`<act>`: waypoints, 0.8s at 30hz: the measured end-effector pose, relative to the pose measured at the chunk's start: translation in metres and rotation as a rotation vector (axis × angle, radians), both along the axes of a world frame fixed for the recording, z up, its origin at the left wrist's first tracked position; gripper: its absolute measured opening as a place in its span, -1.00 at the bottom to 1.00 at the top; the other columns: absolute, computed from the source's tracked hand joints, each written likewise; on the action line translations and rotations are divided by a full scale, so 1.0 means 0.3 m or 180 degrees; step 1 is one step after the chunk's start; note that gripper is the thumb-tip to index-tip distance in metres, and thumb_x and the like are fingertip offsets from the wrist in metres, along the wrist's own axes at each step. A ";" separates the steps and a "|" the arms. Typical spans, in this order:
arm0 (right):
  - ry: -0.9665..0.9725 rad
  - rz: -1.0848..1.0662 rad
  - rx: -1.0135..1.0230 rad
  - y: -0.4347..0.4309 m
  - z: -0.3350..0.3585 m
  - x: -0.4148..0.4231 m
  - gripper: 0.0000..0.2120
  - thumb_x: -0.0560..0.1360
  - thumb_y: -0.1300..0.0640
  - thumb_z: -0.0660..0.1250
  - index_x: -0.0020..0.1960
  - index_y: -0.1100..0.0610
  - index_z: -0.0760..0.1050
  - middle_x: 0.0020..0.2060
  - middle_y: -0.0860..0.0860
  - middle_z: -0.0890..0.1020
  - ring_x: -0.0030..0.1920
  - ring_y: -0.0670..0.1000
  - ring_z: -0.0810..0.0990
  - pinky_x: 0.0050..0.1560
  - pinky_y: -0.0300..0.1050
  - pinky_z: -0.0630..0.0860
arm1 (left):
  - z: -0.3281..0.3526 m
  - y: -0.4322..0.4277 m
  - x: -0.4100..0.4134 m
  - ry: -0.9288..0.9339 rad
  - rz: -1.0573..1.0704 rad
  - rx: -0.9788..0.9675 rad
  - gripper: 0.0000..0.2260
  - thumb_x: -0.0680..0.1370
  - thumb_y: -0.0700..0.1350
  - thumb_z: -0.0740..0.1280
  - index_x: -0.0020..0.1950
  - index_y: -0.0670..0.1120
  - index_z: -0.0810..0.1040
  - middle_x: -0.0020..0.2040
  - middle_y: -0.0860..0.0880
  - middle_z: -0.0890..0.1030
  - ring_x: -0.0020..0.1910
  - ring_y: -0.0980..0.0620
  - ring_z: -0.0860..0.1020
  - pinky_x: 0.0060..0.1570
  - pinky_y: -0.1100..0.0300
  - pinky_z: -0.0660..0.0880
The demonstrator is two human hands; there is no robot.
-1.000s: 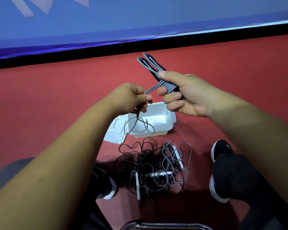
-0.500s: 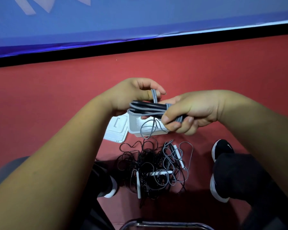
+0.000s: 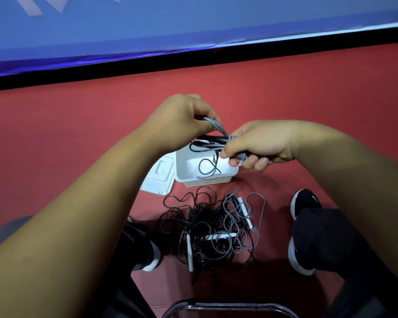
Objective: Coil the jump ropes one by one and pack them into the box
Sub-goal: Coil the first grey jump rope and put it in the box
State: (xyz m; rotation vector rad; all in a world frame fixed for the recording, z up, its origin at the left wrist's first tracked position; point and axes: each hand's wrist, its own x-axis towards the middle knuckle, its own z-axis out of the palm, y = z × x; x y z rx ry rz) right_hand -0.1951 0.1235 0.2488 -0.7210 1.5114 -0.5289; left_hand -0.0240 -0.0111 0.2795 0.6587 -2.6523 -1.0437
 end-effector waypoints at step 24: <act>-0.0594 -0.1972 -0.0779 -0.043 0.002 0.027 -0.54 0.58 -0.36 0.35 0.06 0.06 0.49 -0.33 -0.03 0.49 -0.43 -0.09 0.17 -0.42 -0.22 -0.03 | -0.041 -0.001 -0.015 -0.0004 0.0736 0.2026 -0.77 0.72 -0.06 0.29 -0.05 -0.15 0.59 -0.23 -0.08 0.61 -0.29 -0.06 0.63 -0.13 -0.06 0.65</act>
